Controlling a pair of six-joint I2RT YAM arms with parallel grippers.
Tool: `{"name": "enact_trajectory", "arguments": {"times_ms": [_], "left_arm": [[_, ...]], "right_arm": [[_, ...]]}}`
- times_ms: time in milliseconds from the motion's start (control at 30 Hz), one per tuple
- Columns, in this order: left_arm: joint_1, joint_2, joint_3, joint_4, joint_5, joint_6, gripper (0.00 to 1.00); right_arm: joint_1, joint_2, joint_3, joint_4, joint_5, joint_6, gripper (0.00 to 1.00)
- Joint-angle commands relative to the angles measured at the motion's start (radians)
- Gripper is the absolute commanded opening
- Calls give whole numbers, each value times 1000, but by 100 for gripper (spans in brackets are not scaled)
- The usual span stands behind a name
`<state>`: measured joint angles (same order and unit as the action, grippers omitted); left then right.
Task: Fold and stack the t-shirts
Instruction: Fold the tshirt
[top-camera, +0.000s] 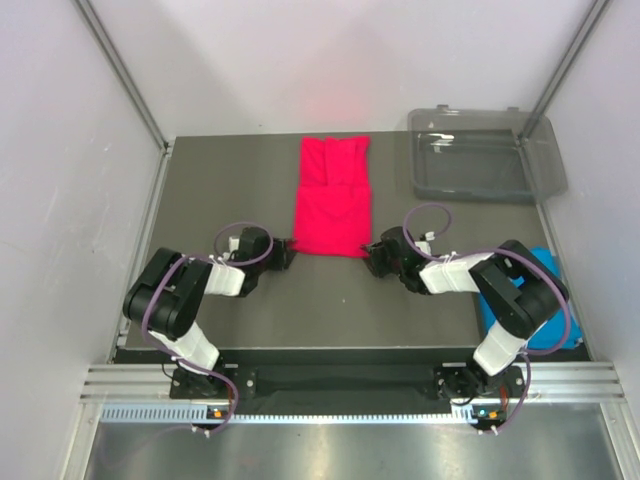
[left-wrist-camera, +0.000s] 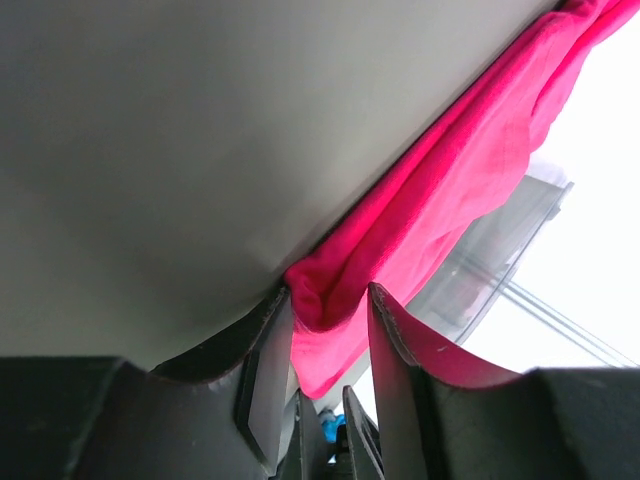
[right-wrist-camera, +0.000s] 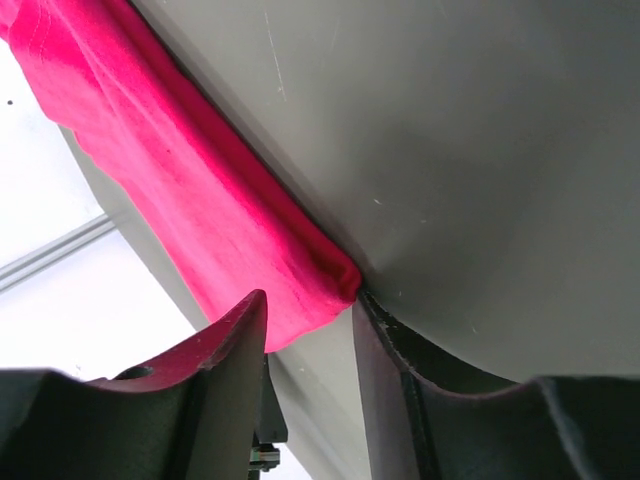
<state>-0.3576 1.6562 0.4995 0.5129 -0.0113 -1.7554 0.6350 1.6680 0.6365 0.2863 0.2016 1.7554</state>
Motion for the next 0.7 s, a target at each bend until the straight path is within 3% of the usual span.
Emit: {"name": "enact_trajectory", "arguments": {"times_ms": [0, 233, 333, 367, 400, 433, 533, 667], "left_arm": [[3, 30, 16, -149, 5, 62, 41], [16, 36, 13, -157, 43, 62, 34], [29, 56, 5, -134, 66, 69, 24], [32, 63, 5, -116, 77, 88, 18], [39, 68, 13, -116, 95, 102, 4], [45, 77, 16, -117, 112, 121, 0], [48, 57, 14, -143, 123, 164, 0], [48, -22, -13, -226, 139, 220, 0]], "right_arm": [[8, 41, 5, -78, 35, -22, 40], [8, 50, 19, -93, 28, -39, 25], [8, 58, 19, -95, 16, -45, 18], [6, 58, 17, -90, 7, -54, 15], [3, 59, 17, -82, -1, -62, 13], [-3, 65, 17, -81, -16, -80, 8], [-20, 70, 23, -55, -62, -144, 0], [-35, 27, 37, -88, -125, -313, 0]]}}
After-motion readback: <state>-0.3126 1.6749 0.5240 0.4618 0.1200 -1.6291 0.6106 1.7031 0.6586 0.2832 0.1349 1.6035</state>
